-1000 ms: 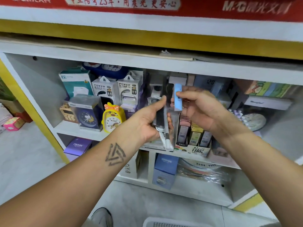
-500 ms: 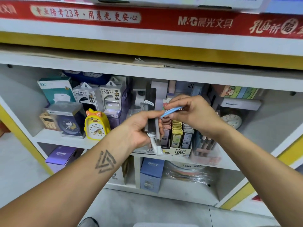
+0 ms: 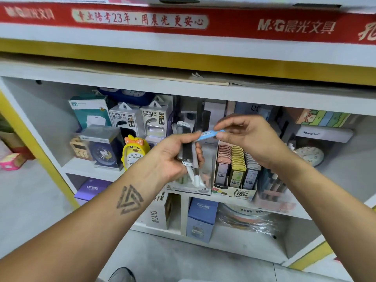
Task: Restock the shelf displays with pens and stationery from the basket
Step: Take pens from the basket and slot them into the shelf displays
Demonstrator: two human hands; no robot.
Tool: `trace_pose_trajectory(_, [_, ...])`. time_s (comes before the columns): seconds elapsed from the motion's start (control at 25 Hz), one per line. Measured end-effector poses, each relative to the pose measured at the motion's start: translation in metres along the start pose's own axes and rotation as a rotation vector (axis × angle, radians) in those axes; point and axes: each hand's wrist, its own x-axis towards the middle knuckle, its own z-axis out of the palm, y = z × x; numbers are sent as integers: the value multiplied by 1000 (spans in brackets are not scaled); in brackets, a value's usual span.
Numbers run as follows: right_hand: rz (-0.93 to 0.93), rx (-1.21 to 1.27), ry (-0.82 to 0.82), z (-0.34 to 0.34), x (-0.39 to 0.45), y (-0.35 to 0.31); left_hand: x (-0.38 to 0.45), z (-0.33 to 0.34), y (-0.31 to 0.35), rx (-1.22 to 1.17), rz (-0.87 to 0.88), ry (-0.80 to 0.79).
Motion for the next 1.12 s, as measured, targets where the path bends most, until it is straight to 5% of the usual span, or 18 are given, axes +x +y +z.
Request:
trace_pose_trajectory(0.2, [-30,-540,137,23,27,4,-8,-38,30,-70,32,158])
trace_pose_trajectory(0.32, [-32,-874,40,31,33,13,-11,-53,36,-68,33,176])
trace_pose_trajectory(0.68, [-19,-952,-288,63,-3,24,-15,-57,18,76,-17,191])
trace_pose_trajectory(1.12, [-54,-1058,-212,73,-12,36,-18,-52,15,70,-10,192])
